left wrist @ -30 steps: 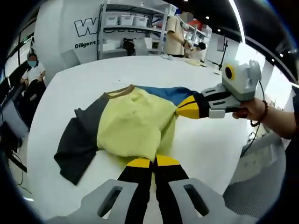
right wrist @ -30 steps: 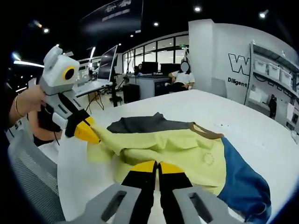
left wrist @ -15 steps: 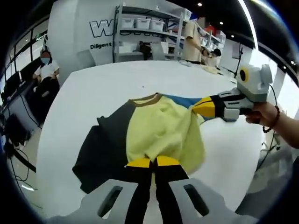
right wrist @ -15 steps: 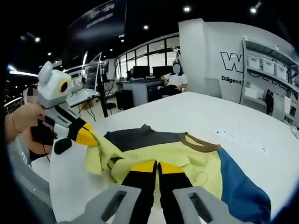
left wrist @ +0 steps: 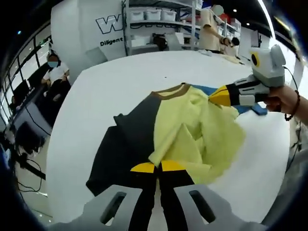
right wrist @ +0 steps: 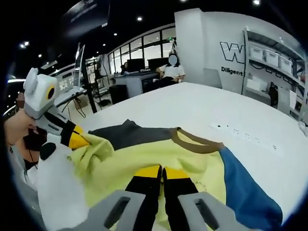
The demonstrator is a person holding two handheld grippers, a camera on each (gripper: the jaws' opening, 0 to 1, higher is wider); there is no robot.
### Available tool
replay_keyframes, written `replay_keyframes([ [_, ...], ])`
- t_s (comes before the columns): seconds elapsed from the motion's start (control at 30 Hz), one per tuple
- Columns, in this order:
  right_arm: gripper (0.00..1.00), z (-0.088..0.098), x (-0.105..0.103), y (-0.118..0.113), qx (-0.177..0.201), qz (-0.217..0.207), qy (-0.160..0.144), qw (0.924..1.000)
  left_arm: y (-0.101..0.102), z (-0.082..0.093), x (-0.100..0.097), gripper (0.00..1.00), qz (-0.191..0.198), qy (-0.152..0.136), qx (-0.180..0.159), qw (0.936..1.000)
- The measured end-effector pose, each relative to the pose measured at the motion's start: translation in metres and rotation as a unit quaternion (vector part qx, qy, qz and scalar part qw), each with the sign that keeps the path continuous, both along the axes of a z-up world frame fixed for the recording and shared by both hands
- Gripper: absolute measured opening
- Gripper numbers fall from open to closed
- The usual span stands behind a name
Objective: Fold the garment on the visible template until the final outline fits inside the template.
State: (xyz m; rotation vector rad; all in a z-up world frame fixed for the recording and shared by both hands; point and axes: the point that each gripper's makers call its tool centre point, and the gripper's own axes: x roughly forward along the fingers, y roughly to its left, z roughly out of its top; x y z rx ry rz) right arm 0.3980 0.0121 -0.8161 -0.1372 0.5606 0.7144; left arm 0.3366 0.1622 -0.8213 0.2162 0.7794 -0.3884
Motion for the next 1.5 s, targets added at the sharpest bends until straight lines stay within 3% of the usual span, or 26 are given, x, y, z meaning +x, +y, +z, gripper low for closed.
replay_keyframes([
  [0.27,0.0,-0.023,0.01,0.002,-0.02,0.0,0.022,0.9996,0.015,-0.024,0.009,0.01,-0.007,0.016,0.066,0.9977],
  [0.47,0.0,-0.035,0.01,0.002,-0.029,-0.003,0.036,0.9989,0.023,-0.031,0.011,0.01,0.006,0.025,0.08,0.9964],
  [0.63,0.0,-0.043,0.007,0.003,-0.031,0.0,0.048,0.9984,0.024,-0.035,0.011,0.01,0.016,0.034,0.072,0.9967],
  [0.87,0.0,-0.036,0.009,-0.002,-0.004,-0.022,0.059,0.998,0.023,-0.038,0.01,0.01,0.017,0.039,0.072,0.9965],
  [1.0,0.07,-0.016,0.012,-0.01,0.026,-0.046,0.045,0.9976,0.023,-0.038,0.01,0.01,0.02,0.041,0.069,0.9966],
  [1.33,0.38,0.012,-0.008,-0.021,0.067,-0.049,0.034,0.996,0.022,-0.038,0.009,0.01,0.023,0.045,0.063,0.9968],
  [1.5,0.45,0.02,-0.024,-0.021,0.074,-0.043,0.028,0.996,0.021,-0.038,0.008,0.01,0.025,0.046,0.06,0.9968],
])
